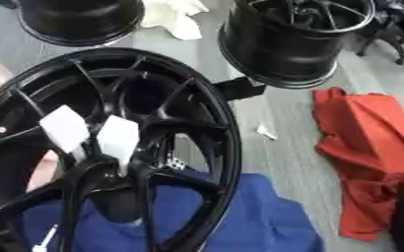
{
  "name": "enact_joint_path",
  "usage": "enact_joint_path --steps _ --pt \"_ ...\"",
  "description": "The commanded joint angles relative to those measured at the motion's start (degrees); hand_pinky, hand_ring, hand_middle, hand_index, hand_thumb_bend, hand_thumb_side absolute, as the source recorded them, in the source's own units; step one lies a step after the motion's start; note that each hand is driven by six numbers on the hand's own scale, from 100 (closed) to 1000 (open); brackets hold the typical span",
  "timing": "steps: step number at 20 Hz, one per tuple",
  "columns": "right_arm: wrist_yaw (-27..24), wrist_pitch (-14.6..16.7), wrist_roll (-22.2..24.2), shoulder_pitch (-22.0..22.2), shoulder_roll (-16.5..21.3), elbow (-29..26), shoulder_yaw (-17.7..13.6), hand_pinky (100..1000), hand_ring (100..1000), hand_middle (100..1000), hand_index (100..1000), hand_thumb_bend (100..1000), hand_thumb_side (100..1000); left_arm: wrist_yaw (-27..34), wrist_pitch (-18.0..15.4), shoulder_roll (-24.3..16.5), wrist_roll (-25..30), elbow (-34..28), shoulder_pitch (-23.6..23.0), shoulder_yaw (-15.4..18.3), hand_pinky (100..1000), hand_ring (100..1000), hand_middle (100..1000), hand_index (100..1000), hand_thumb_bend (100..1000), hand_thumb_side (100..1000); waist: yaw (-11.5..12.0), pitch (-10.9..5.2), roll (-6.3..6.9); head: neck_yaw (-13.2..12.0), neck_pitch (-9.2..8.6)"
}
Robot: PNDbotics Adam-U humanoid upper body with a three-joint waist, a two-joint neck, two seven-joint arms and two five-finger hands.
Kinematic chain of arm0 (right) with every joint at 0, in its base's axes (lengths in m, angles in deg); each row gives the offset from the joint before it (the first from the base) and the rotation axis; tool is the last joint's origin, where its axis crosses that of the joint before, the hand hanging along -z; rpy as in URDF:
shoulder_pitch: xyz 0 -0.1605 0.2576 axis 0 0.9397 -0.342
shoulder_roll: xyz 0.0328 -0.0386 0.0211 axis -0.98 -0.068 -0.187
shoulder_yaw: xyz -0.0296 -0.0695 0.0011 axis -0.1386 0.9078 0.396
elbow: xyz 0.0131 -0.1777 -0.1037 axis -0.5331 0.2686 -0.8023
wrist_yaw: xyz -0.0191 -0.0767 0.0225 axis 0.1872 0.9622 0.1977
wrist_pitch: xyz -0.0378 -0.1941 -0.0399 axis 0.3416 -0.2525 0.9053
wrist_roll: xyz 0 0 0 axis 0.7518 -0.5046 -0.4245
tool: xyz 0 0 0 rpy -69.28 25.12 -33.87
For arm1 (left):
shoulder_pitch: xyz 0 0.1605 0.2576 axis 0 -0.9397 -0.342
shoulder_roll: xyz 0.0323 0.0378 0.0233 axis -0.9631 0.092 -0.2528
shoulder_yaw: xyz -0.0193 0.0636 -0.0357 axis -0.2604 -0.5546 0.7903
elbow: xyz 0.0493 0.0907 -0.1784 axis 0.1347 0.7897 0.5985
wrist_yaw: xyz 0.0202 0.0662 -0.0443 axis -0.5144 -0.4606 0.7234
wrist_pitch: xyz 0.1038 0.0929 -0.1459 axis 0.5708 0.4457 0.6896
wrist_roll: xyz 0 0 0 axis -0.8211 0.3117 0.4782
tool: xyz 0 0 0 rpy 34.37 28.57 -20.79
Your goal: Pull the pin out of the wheel hub.
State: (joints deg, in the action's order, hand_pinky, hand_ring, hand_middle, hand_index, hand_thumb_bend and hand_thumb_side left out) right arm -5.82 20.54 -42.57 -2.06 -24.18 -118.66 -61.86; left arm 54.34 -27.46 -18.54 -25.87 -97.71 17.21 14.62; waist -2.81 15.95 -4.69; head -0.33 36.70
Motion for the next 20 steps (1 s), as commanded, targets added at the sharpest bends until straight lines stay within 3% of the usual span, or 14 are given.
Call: enact_joint_path --steps 1,8,13,20 --pt "0.05 0.0 0.16 -0.32 2.29 -0.2 -0.52 359 327 365 581 100 274 -3.6 -0.11 -4.29 6.05 -0.73 1.73 -0.38 667 598 570 769 100 529 -0.17 -0.91 0.27 -0.08 -0.28" --pt "0.12 0.02 0.5 -0.23 2.62 0.12 -0.29 358 326 364 581 100 275 -12.83 -6.29 -8.78 23.02 2.71 7.56 -3.74 713 632 607 783 100 438 -0.04 -1.02 0.56 -0.06 -0.18" --pt "0.07 -0.02 0.7 -0.23 2.68 0.32 -0.23 357 325 364 580 100 277 -16.75 -10.17 -9.49 34.18 4.84 10.9 -6.87 739 666 638 798 100 394 -0.06 -0.9 0.73 -0.14 -0.33" --pt "0.07 0.09 0.94 0.01 3.12 0.76 -0.21 356 323 363 580 100 279 -21.52 -9.96 -10.13 52.21 3.73 14.61 -9.8 802 755 745 860 100 403 0.35 -0.69 1.09 0.36 0.0"
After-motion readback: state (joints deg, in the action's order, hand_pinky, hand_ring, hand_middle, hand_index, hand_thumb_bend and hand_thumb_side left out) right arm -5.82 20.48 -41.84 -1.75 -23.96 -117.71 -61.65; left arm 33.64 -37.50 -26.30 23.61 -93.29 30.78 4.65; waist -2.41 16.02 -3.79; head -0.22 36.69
